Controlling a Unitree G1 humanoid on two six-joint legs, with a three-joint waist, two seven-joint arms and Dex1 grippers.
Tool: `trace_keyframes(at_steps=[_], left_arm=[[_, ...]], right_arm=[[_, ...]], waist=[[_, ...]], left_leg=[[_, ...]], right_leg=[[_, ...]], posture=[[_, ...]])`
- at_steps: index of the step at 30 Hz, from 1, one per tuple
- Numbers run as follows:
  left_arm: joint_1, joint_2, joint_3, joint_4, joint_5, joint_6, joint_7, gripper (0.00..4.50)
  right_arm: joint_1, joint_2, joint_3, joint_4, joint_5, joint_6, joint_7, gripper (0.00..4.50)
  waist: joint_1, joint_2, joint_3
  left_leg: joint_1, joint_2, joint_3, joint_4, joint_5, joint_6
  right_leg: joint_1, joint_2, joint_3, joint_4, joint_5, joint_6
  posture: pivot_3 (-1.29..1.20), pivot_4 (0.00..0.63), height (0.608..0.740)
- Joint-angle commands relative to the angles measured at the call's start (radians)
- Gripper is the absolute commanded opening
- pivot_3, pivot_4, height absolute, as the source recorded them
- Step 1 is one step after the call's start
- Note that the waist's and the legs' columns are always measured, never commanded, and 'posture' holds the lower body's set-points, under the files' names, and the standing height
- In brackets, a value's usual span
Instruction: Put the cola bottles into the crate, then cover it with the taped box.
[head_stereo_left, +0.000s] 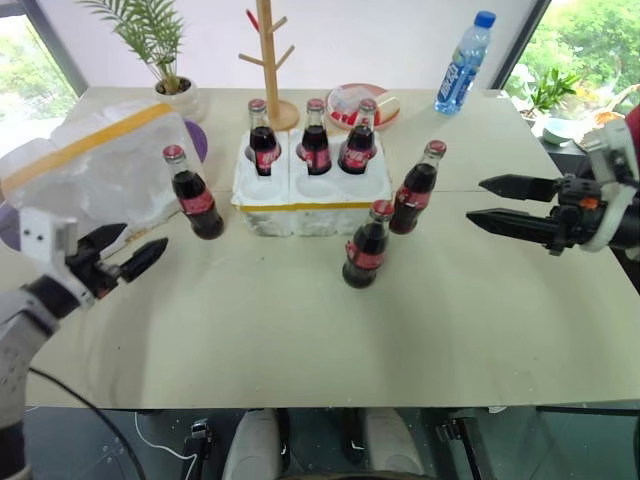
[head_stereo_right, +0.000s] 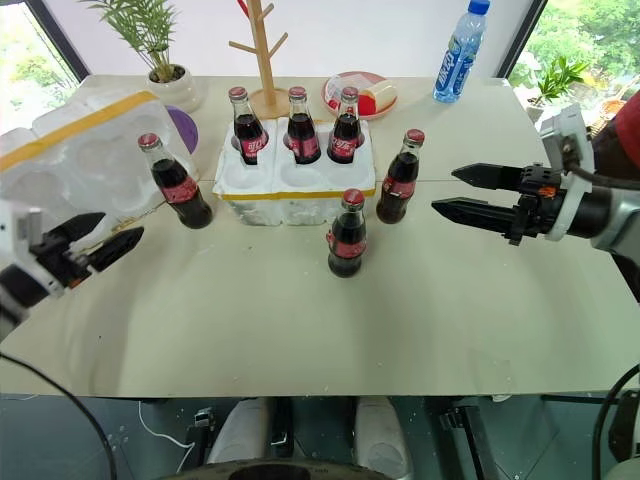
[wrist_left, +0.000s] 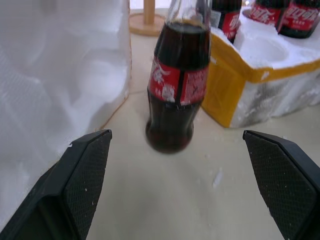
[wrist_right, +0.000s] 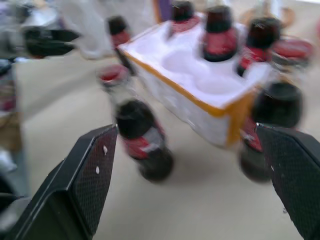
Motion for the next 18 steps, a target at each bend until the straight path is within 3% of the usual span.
trace_keyframes(at_steps=[1, 7, 18], left_arm=[[-0.107, 0.015, -0.073, 0.106, 0.07, -0.073, -0.024, 4.4], [-0.283, 0.003, -0.2, 0.312, 0.174, -0.188, -0.09, 4.4], [-0.484, -0.081, -0.311, 0.581, 0.284, -0.326, -0.139, 4.4]], right_arm=[[-0.075, -0.026, -0.057, -0.025, 0.089, 0.04, 0.001, 4.5], [-0.093, -0.006, -0.067, -0.096, 0.164, 0.069, -0.025, 4.5], [-0.051, 0.013, -0.064, -0.153, 0.203, 0.048, -0.041, 4.5]], waist=[[-0.002, -0.001, 0.0], [-0.004, -0.001, 0.0], [0.0, -0.001, 0.0]], left_leg=[[0.0, 0.0, 0.0, 0.0, 0.0, 0.0], [-0.001, 0.0, 0.001, 0.0, 0.0, 0.0], [-0.002, -0.001, 0.001, 0.001, 0.0, 0.0]], right_leg=[[0.0, 0.0, 0.0, 0.0, 0.0, 0.0], [-0.001, 0.0, 0.0, 0.0, 0.001, 0.001], [-0.001, -0.001, 0.0, 0.001, 0.003, 0.005]], posture=[[0.0, 0.15, 0.74], [0.0, 0.15, 0.74], [0.0, 0.15, 0.74]])
